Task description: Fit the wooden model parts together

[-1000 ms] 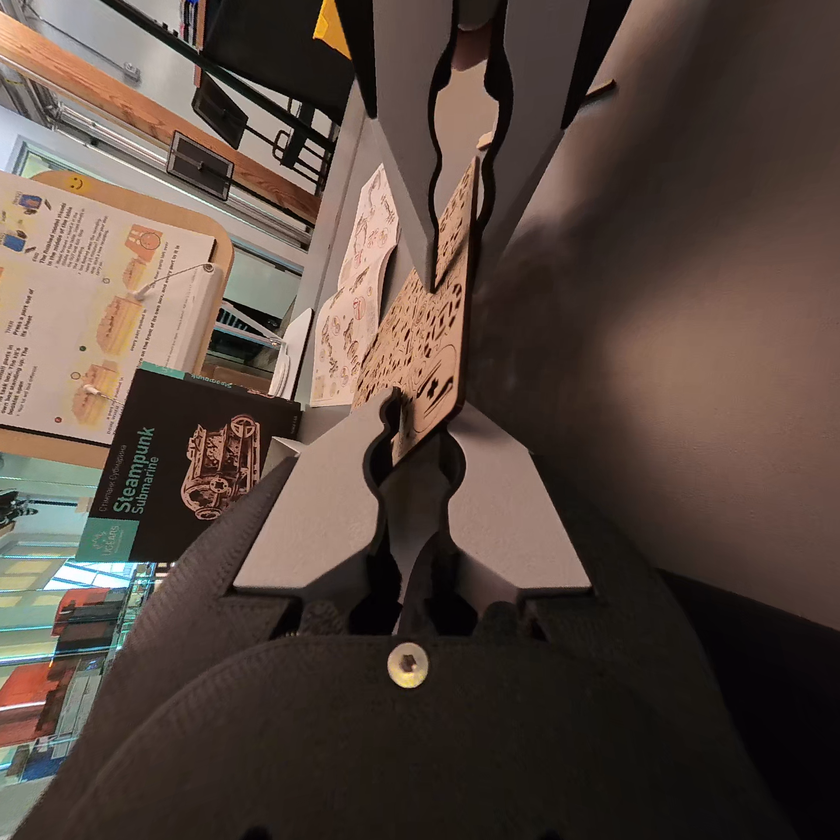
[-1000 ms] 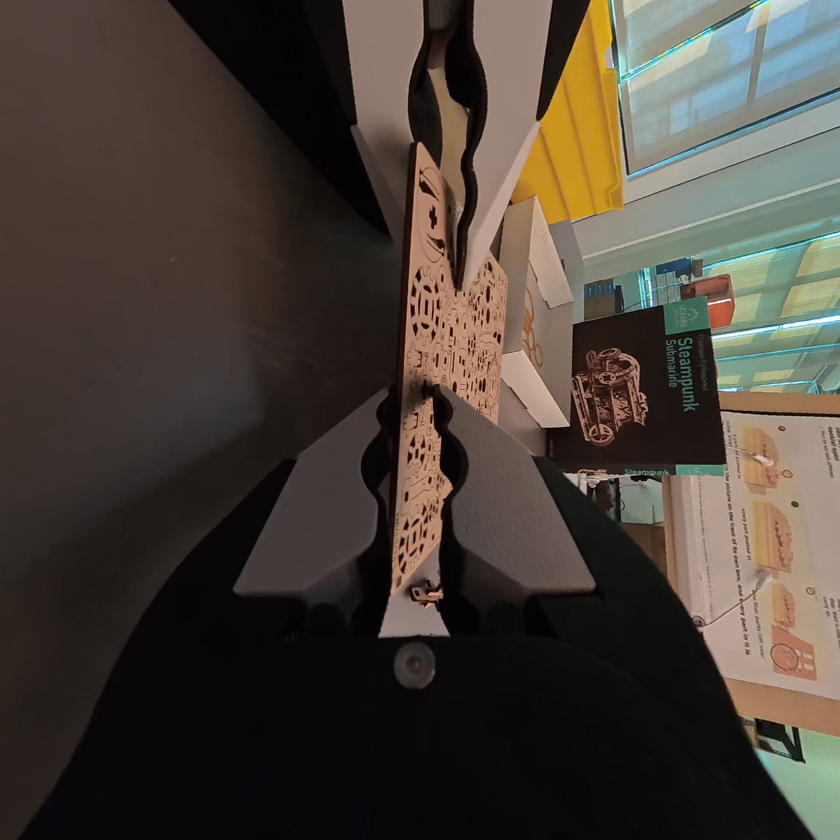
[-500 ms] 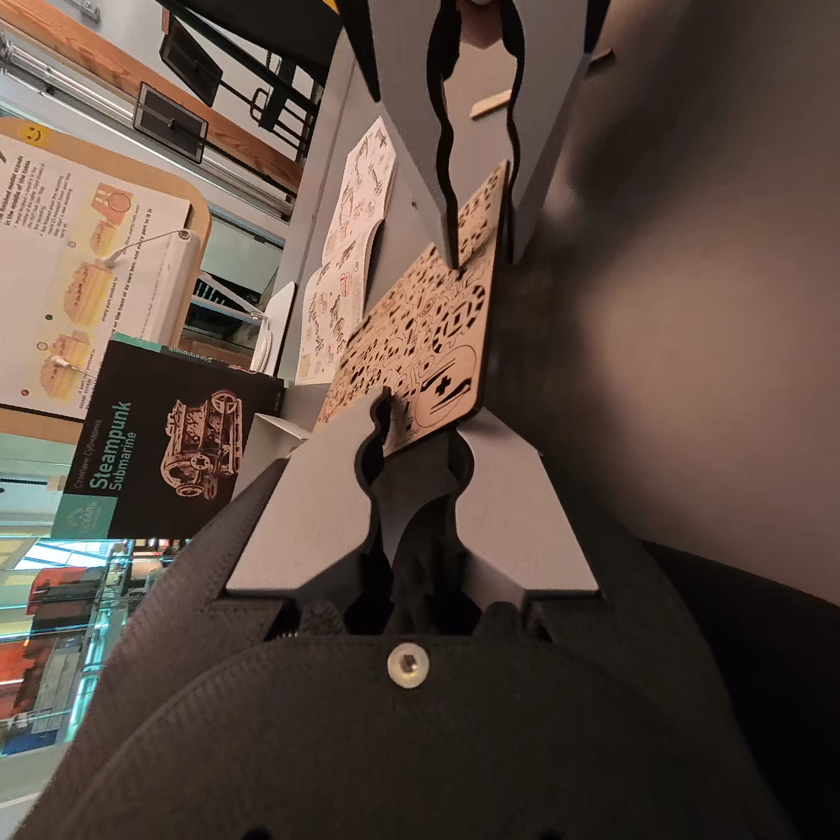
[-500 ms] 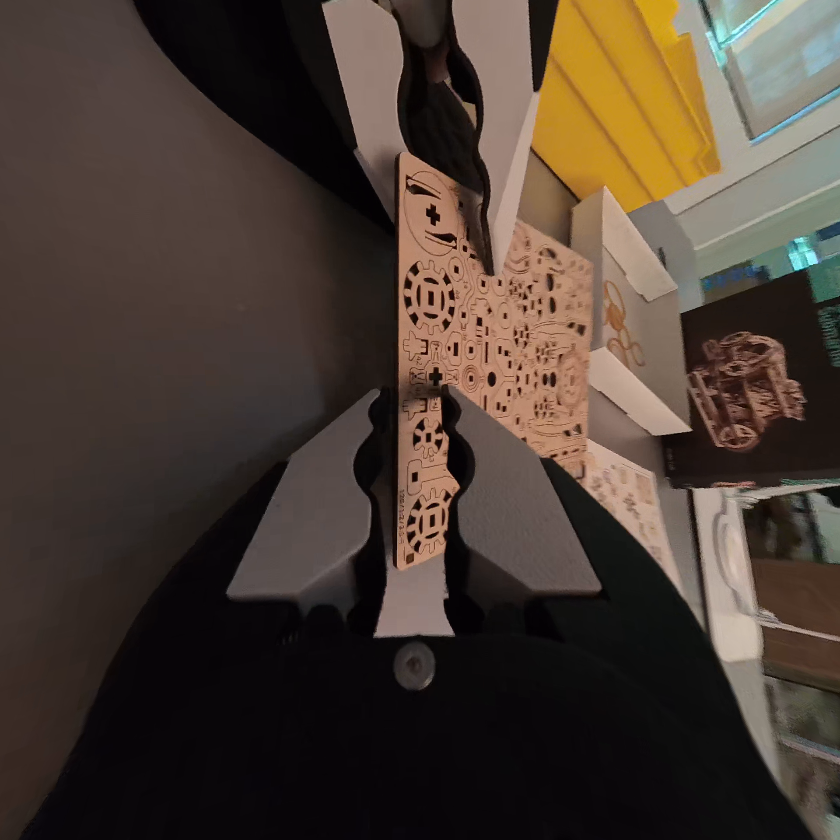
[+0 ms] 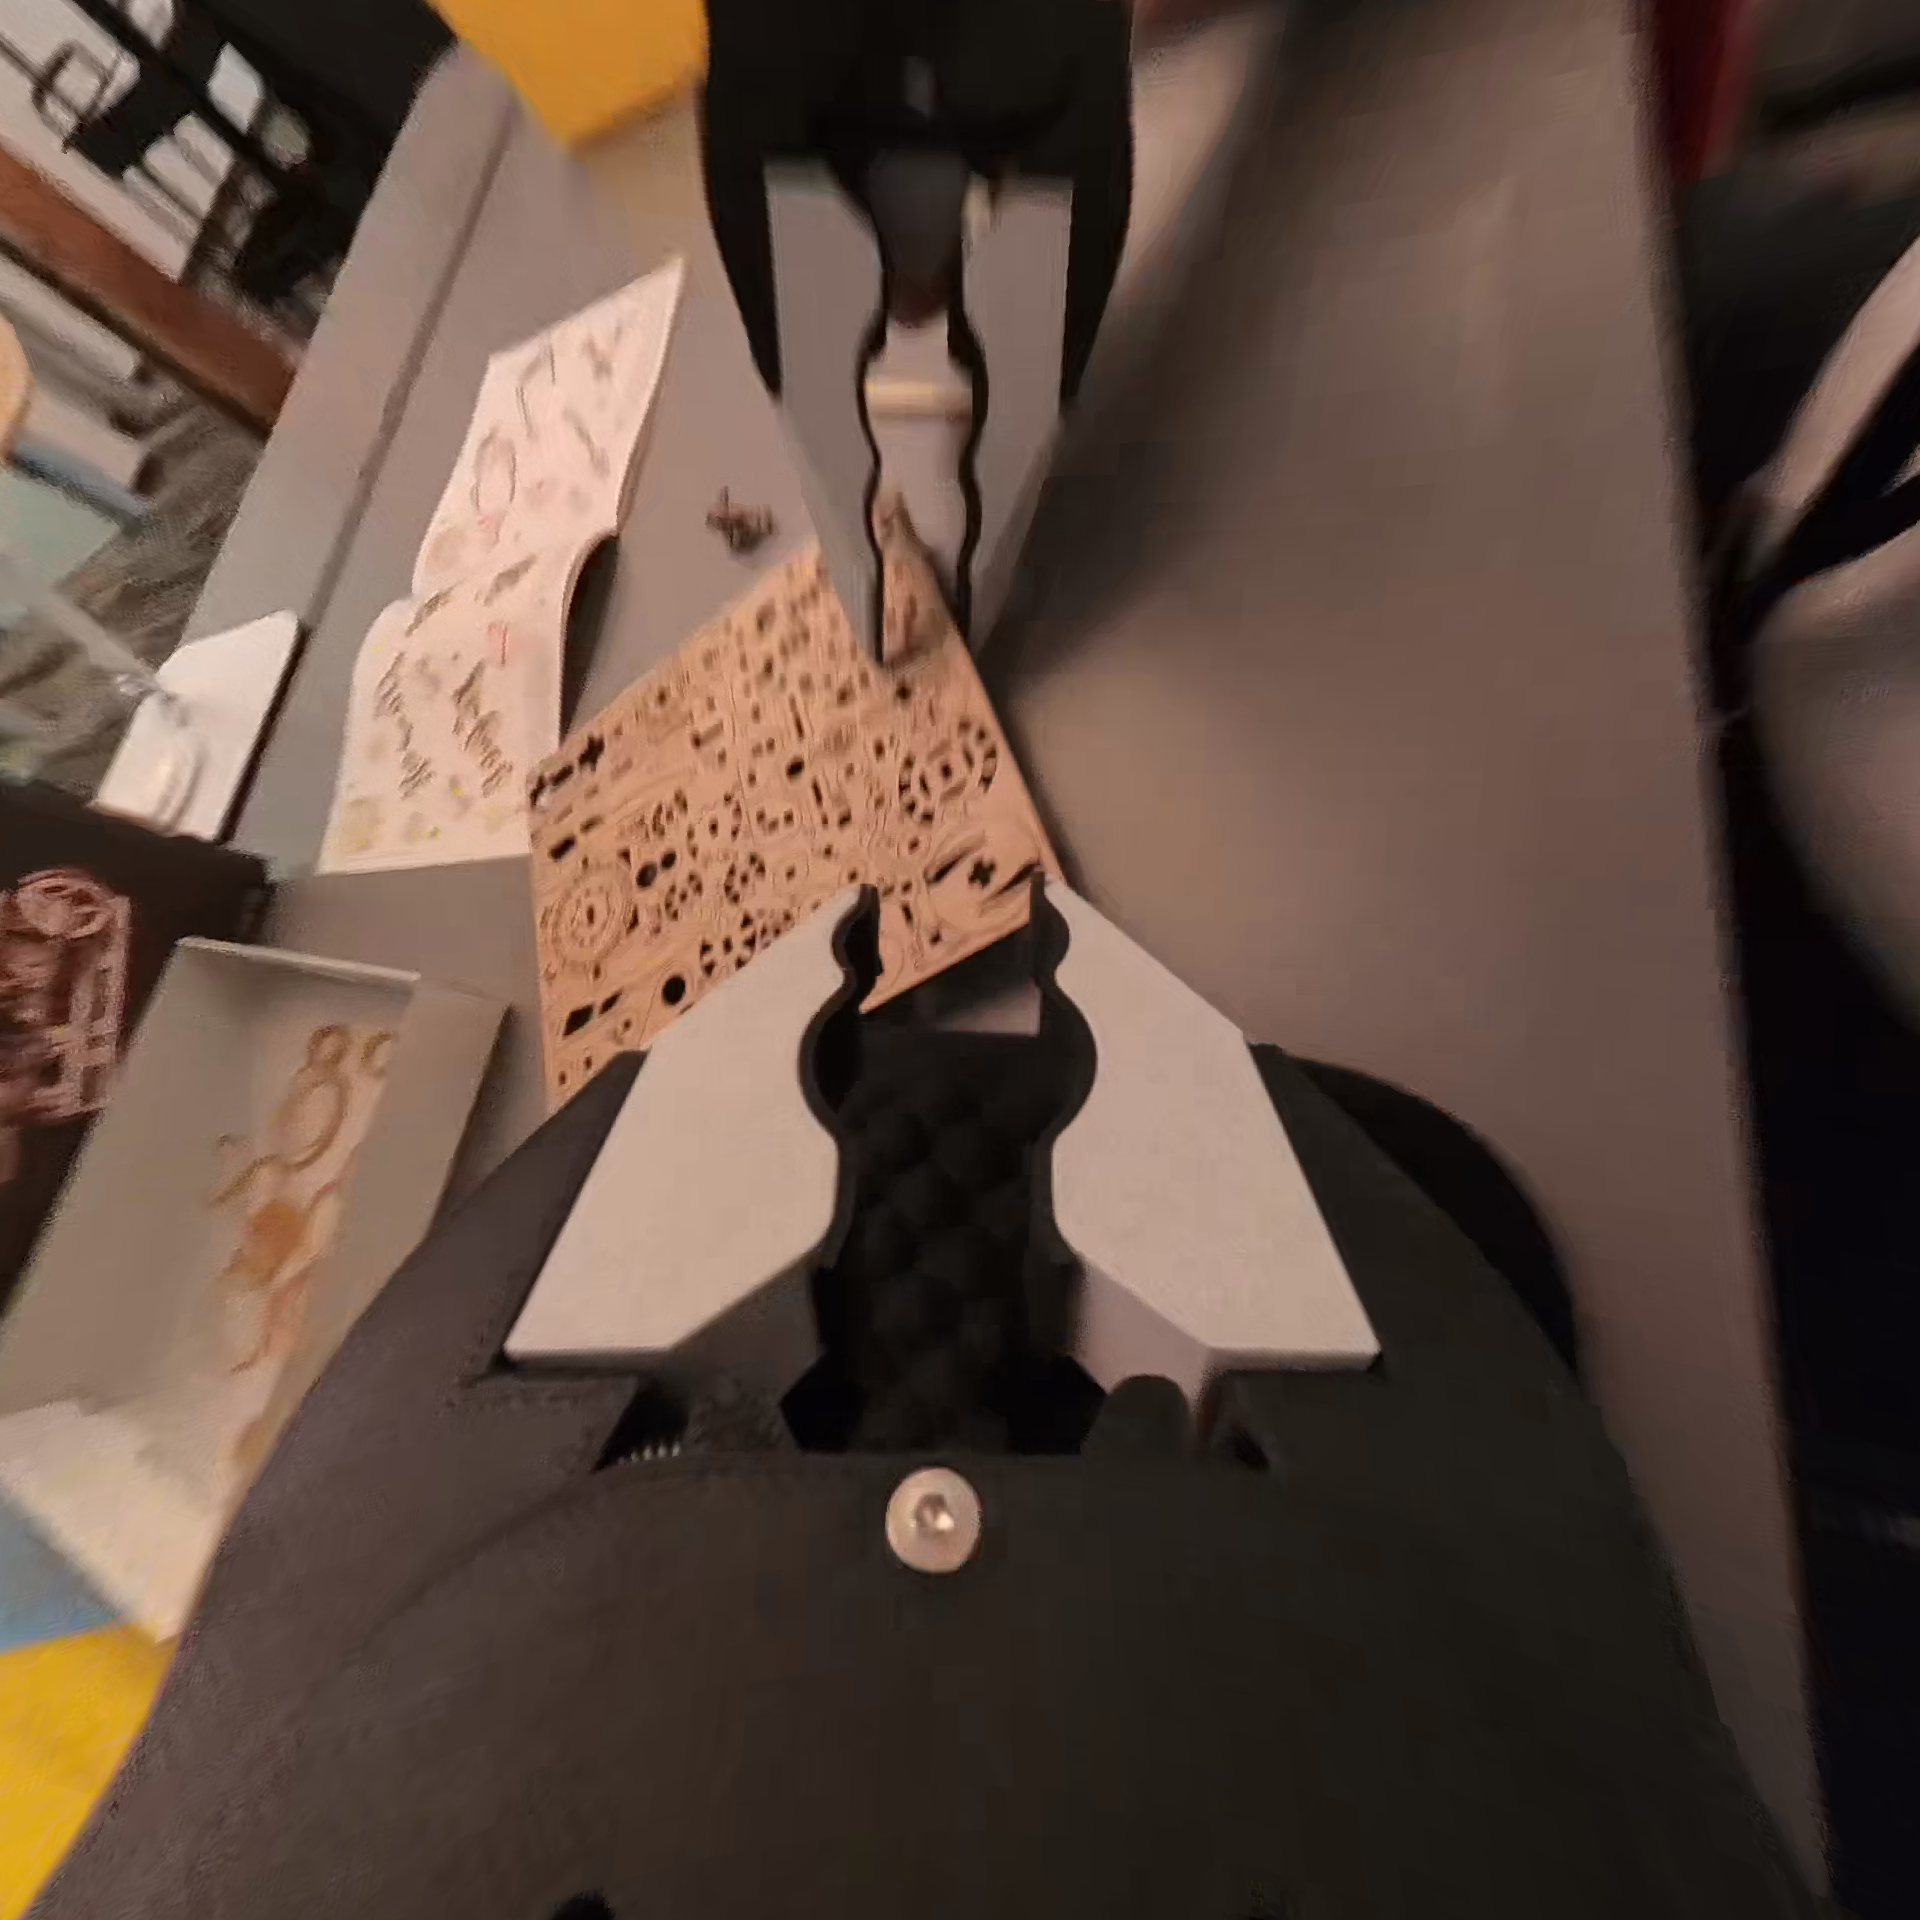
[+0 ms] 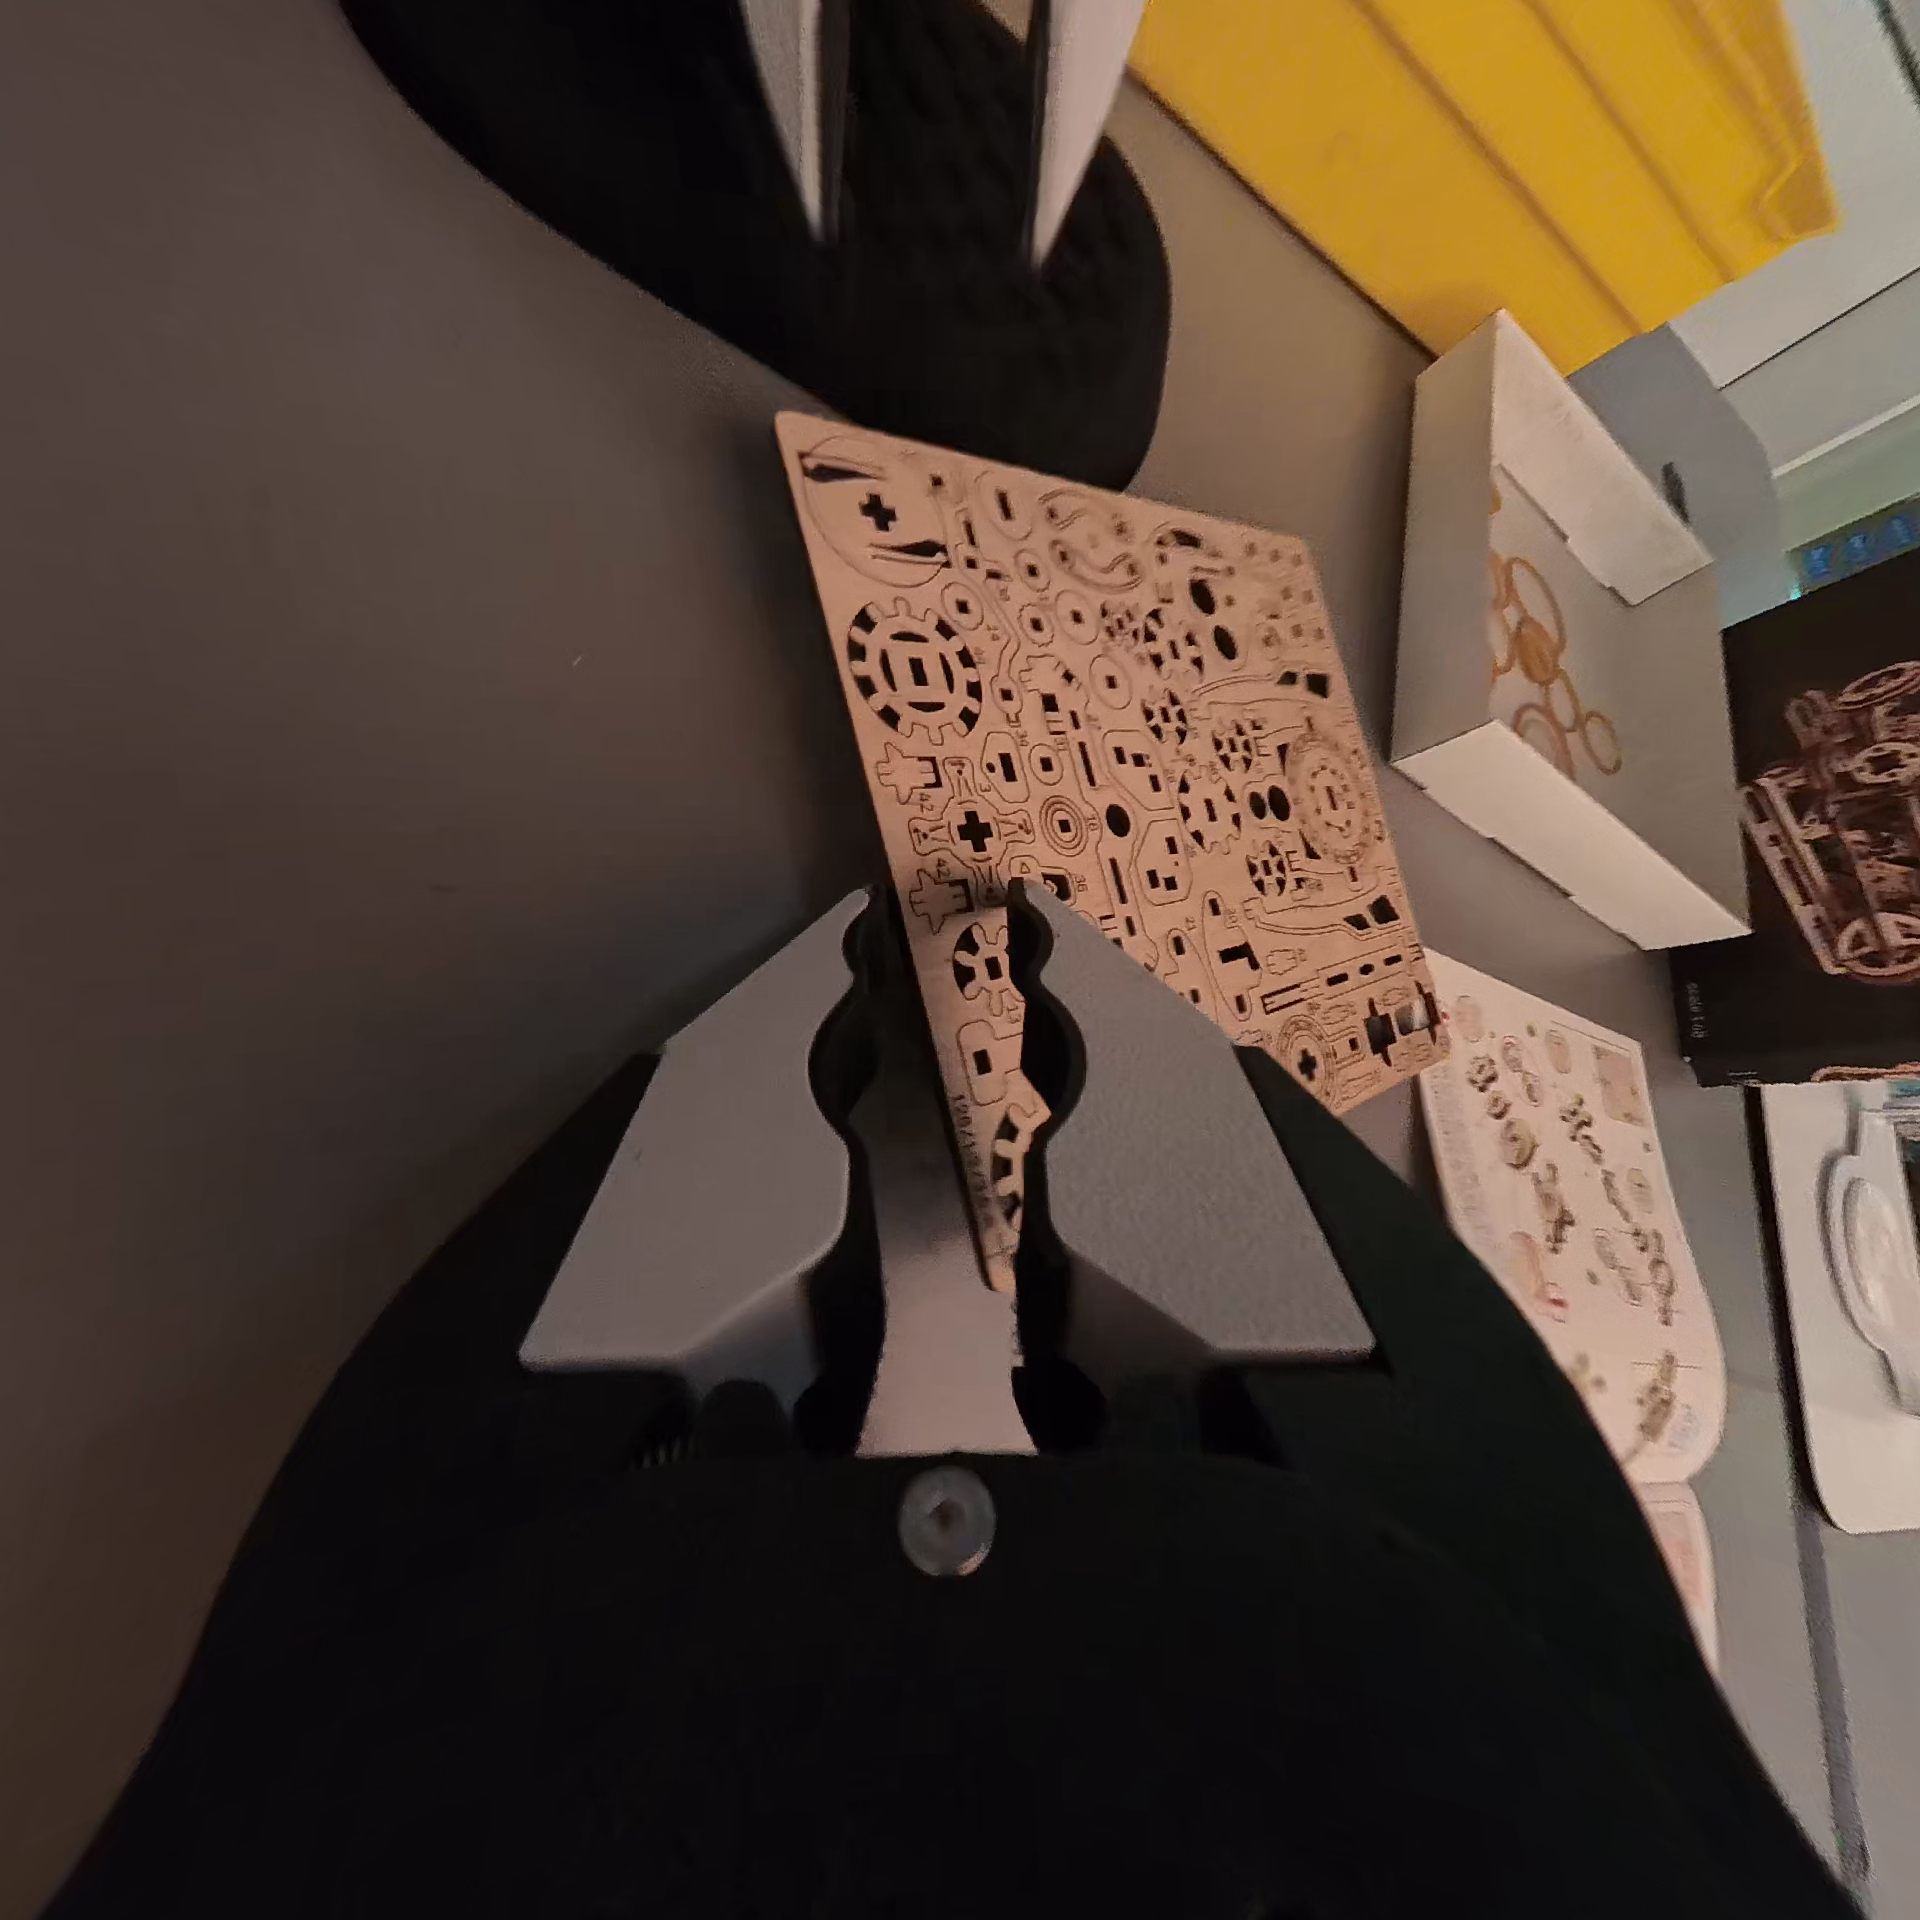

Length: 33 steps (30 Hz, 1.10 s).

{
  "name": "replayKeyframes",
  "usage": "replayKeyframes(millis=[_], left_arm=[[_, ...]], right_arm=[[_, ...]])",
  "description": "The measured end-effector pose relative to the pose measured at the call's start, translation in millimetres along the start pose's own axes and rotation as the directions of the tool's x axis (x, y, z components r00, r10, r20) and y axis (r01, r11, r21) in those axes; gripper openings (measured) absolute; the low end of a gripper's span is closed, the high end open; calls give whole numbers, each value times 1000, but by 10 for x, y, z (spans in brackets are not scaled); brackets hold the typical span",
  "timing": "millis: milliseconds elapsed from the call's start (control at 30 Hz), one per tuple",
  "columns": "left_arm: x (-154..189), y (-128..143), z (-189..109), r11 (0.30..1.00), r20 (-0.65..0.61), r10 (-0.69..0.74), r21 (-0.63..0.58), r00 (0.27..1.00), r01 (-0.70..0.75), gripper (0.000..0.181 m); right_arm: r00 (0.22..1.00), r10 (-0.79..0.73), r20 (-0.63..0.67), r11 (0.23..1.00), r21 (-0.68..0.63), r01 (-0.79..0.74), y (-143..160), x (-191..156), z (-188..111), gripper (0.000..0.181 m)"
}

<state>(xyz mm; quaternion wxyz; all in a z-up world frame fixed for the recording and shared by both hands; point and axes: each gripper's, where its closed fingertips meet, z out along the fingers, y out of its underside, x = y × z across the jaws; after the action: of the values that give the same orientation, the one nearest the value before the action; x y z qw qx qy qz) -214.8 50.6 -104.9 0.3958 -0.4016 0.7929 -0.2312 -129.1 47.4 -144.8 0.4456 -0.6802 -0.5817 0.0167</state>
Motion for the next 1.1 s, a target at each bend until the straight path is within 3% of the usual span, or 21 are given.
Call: replayKeyframes(millis=[100, 167, 267, 367, 433, 500, 600, 800, 1100], left_arm=[[-110, -277, -289, 960, -68, -176, 211, 982, 187, 25], [-231, -329, -375, 912, -107, -288, 273, 952, 307, 26], [-272, -152, -176, 891, -145, -391, 190, 909, 413, 35], [-230, -77, 90, 883, -177, -426, 135, 887, 450, 32], [-246, -123, 188, 868, -217, -444, 139, 869, 478, 28], [-290, -139, 260, 849, -268, -474, 113, 839, 516, 28], [-303, -2, 429, 842, -313, -519, -25, 796, 539, 32], [-375, 114, 630, 839, -305, -541, -133, 784, 528, 27], [-412, 170, 730, 824, -311, -565, -159, 764, 544, 15]], right_arm=[[997, 29, 67, 999, 12, -29, -7, -88, 8, 21], [985, 90, 146, 994, 56, -99, -79, -152, -36, 22], [930, 259, 262, 949, 110, -295, -174, -120, -130, 21], [869, 405, 284, 886, 112, -450, -171, 57, -152, 0], [846, 470, 254, 864, 65, -499, -108, 141, -94, 0], [839, 486, 246, 861, 28, -507, -105, 140, -31, 0], [846, 487, 218, 870, -38, -492, -59, 113, 91, 0], [855, 470, 219, 882, -74, -466, -28, 56, 177, 0], [879, 436, 193, 900, -114, -421, 15, 50, 195, 0]])
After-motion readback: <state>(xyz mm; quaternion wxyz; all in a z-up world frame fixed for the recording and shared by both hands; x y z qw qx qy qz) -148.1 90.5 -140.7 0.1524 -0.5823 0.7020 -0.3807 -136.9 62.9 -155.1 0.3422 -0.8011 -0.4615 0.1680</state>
